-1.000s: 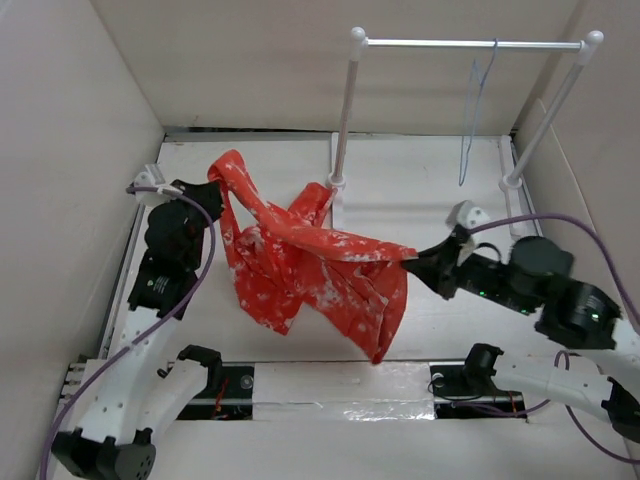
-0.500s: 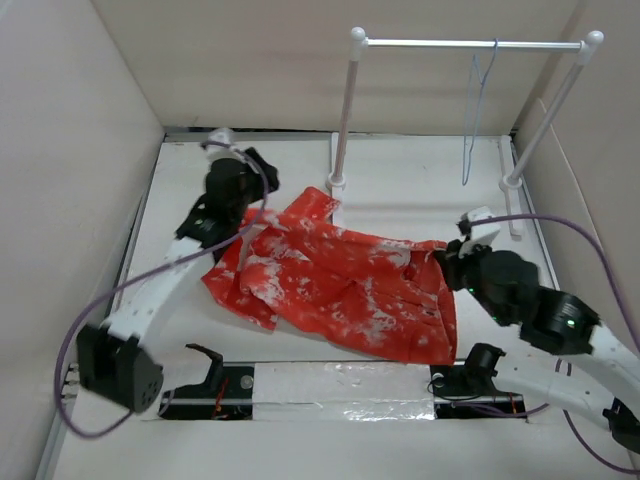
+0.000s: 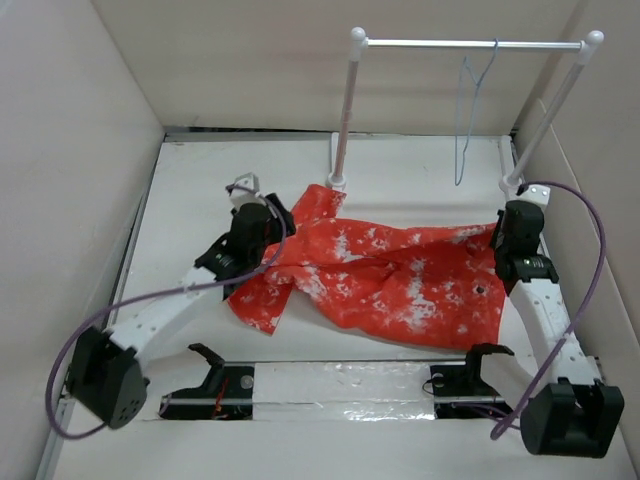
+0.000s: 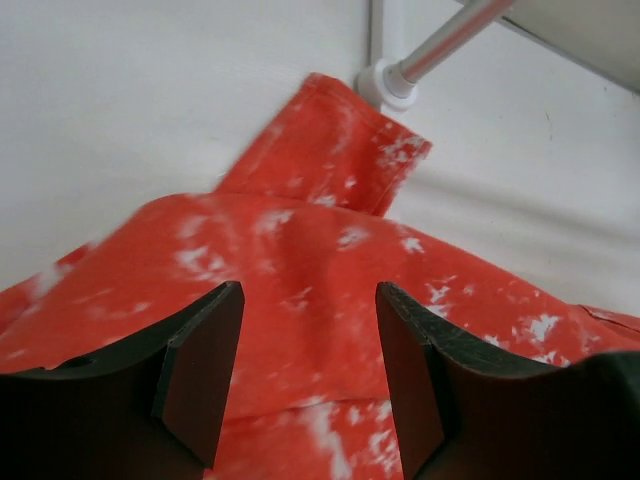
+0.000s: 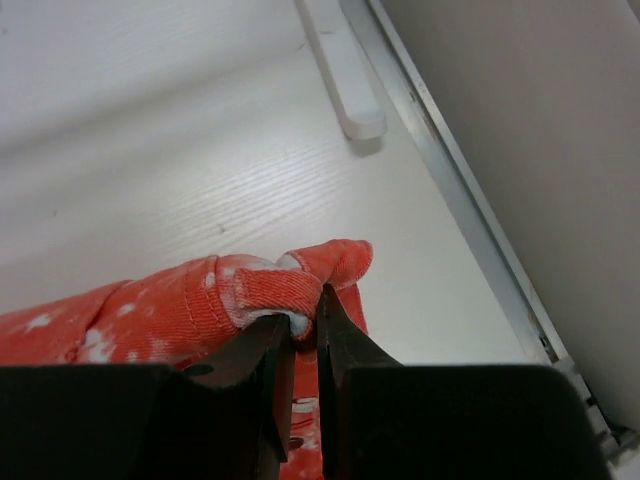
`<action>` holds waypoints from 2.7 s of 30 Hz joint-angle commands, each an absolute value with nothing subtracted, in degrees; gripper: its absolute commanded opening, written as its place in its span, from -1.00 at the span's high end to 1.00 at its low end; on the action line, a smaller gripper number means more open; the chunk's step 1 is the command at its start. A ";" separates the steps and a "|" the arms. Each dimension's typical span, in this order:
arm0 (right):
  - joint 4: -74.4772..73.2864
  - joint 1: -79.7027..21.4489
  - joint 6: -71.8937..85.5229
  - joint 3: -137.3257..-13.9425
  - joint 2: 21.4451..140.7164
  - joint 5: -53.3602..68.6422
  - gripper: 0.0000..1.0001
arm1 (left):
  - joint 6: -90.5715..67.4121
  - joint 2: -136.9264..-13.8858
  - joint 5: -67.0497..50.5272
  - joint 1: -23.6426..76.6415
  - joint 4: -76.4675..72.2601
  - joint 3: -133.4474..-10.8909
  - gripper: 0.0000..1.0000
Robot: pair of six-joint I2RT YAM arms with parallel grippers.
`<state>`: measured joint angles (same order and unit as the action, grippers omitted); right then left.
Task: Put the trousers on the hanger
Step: Flatten out the trousers at the center of the board.
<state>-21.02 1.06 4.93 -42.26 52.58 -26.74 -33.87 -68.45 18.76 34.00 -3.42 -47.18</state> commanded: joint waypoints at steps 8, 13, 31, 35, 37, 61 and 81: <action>-4.05 6.51 2.02 -41.49 52.22 -0.53 -0.20 | -53.32 -43.69 27.16 33.57 7.72 -25.77 -0.24; -4.65 1.34 1.14 -37.71 42.99 4.73 -0.28 | -62.21 -35.08 31.37 33.57 20.53 -24.00 -0.24; -7.38 -23.90 -4.48 -41.49 37.88 5.80 0.62 | -81.20 -36.66 31.02 36.83 46.57 -32.96 -0.23; -7.74 -25.83 -5.01 -41.66 37.09 7.20 0.51 | -83.14 -38.05 33.39 37.44 47.72 -33.31 -0.31; -7.21 -26.72 -4.83 -41.49 36.21 7.21 0.47 | -83.23 -42.42 34.71 37.44 48.25 -33.92 -0.22; -4.22 -29.00 -4.39 -38.94 35.68 9.58 0.01 | -49.58 -65.09 34.80 14.60 13.03 -43.14 1.00; -5.98 -31.99 -3.25 -36.12 41.22 -4.48 0.87 | -31.55 -99.42 47.64 18.02 11.17 -86.86 1.00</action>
